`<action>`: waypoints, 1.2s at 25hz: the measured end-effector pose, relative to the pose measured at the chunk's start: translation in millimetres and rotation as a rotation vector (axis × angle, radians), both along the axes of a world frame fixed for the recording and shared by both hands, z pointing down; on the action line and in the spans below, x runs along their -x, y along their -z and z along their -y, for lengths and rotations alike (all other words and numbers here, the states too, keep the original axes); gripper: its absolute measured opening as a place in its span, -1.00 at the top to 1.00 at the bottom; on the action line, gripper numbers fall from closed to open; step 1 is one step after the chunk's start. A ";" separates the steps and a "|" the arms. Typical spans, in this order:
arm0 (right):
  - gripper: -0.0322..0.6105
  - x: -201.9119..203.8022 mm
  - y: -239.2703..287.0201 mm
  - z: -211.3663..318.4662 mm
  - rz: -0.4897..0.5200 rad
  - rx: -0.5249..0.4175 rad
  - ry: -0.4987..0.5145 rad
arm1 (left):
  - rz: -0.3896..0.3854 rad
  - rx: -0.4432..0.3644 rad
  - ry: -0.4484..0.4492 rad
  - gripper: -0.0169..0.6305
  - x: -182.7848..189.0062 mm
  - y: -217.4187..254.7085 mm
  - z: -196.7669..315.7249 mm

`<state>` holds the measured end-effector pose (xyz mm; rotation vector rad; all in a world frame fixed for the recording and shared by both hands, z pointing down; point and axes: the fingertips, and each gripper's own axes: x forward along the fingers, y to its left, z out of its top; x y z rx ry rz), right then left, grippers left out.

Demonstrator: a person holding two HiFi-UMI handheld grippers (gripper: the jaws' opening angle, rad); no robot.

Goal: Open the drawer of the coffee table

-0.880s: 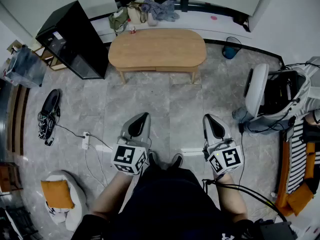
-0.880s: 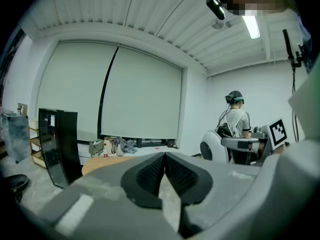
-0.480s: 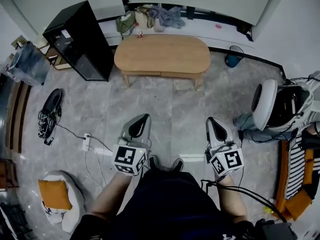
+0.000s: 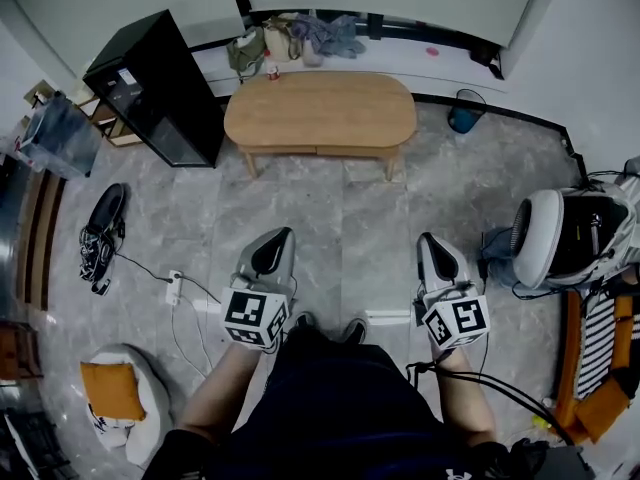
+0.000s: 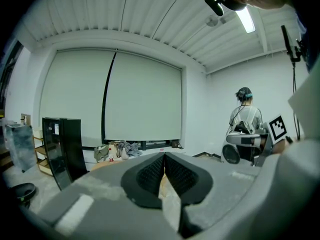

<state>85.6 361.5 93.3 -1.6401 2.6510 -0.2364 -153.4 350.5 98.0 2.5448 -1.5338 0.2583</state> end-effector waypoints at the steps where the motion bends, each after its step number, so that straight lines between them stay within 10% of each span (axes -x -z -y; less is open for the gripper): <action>1: 0.89 -5.0 -3.2 0.8 0.004 0.008 -0.002 | 0.003 0.003 0.007 0.94 -2.0 -2.5 -0.1; 30: 0.89 -21.7 -32.3 206.3 -0.072 0.109 -0.209 | -0.040 0.077 -0.077 0.93 27.8 -58.6 240.6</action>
